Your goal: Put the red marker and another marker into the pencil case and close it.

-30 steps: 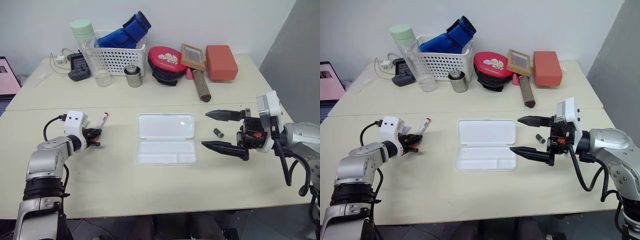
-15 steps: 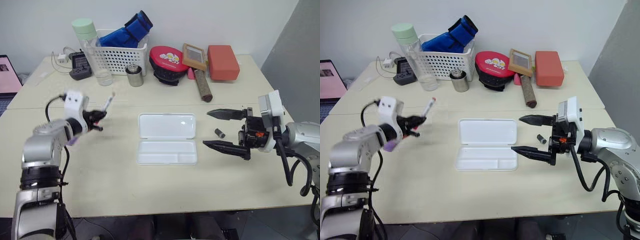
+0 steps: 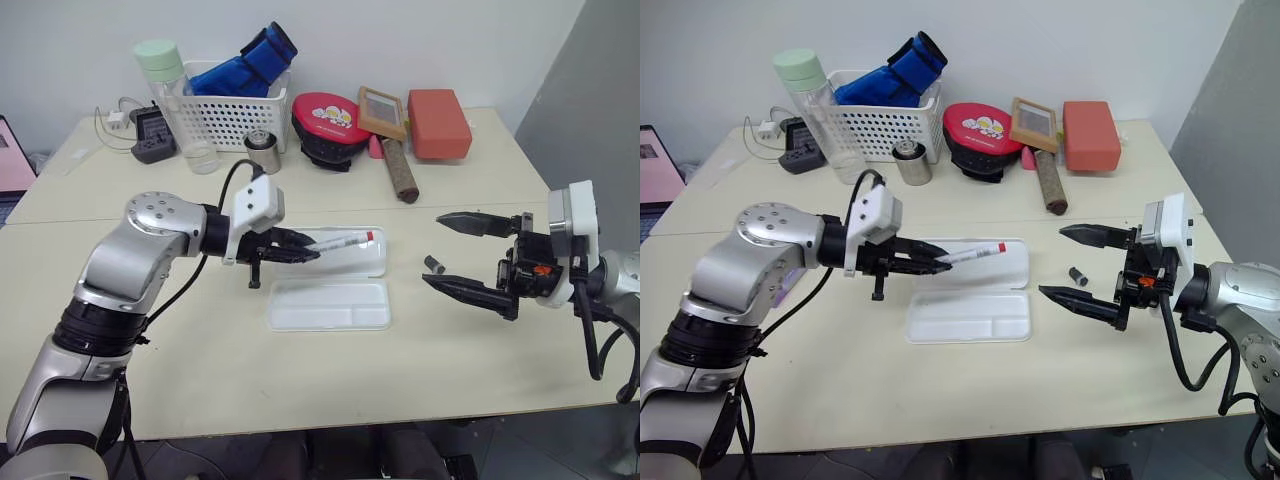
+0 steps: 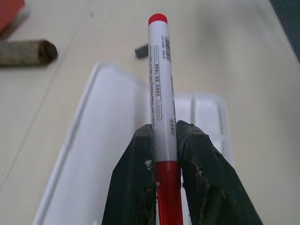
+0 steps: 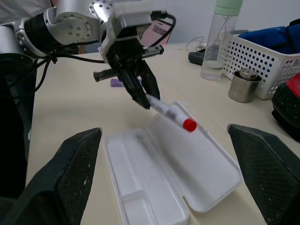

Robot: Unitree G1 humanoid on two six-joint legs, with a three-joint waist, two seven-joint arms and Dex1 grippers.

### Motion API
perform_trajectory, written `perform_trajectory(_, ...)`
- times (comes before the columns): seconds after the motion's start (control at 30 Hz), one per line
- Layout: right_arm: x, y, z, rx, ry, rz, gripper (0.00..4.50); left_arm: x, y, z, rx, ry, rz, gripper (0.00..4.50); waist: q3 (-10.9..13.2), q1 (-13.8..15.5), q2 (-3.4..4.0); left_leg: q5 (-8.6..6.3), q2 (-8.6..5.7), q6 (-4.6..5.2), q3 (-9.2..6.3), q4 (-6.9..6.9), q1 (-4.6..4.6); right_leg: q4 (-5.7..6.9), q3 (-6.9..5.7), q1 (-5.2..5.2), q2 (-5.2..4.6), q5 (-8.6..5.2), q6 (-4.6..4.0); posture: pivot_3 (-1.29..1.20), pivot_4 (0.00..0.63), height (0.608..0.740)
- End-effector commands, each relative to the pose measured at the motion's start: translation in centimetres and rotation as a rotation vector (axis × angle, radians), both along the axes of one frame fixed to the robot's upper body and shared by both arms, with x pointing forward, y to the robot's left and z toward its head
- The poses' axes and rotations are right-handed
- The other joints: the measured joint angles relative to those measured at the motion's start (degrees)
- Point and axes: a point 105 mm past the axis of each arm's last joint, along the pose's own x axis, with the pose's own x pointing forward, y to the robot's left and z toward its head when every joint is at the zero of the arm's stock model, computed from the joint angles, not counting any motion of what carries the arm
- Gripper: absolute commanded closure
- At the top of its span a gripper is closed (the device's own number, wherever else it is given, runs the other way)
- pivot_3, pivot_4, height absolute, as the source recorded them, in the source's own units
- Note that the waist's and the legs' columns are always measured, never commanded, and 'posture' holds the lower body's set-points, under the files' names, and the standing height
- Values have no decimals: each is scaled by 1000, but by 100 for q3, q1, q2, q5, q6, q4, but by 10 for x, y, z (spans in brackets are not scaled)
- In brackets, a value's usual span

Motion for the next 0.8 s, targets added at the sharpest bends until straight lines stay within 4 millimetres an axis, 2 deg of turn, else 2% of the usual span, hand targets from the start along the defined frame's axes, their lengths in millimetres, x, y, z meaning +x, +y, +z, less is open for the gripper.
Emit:
perform_trajectory(0.03,-8,0,10,3,-60,-14,0,8,4,-17,99,-35,-10,4088,0,11,0,0,-1,0,0,1,-1,-1,0,0,0,0,0,0,150,740)
perform_trajectory(0.1,-10,0,8,3,-56,-21,0,8,2,-34,133,-13,-31,4088,0,24,0,0,-4,0,2,1,-3,-4,0,0,-4,0,0,0,150,740)
perform_trajectory(0.3,-10,0,8,1,-52,-28,0,5,-7,-58,173,27,-77,4088,0,22,0,0,-4,0,-4,2,-8,-4,-4,-1,-4,0,0,0,150,740)
perform_trajectory(0.43,-10,1,6,1,-46,-27,0,4,-18,-56,136,38,-95,4088,0,21,0,0,-4,1,-3,2,-7,-3,-4,0,-4,0,0,0,150,740)
perform_trajectory(0.8,-10,2,5,4,-37,-30,0,9,-24,-58,138,36,-83,4088,0,17,0,0,-4,1,-3,3,-7,-2,-4,0,-4,0,0,0,150,740)
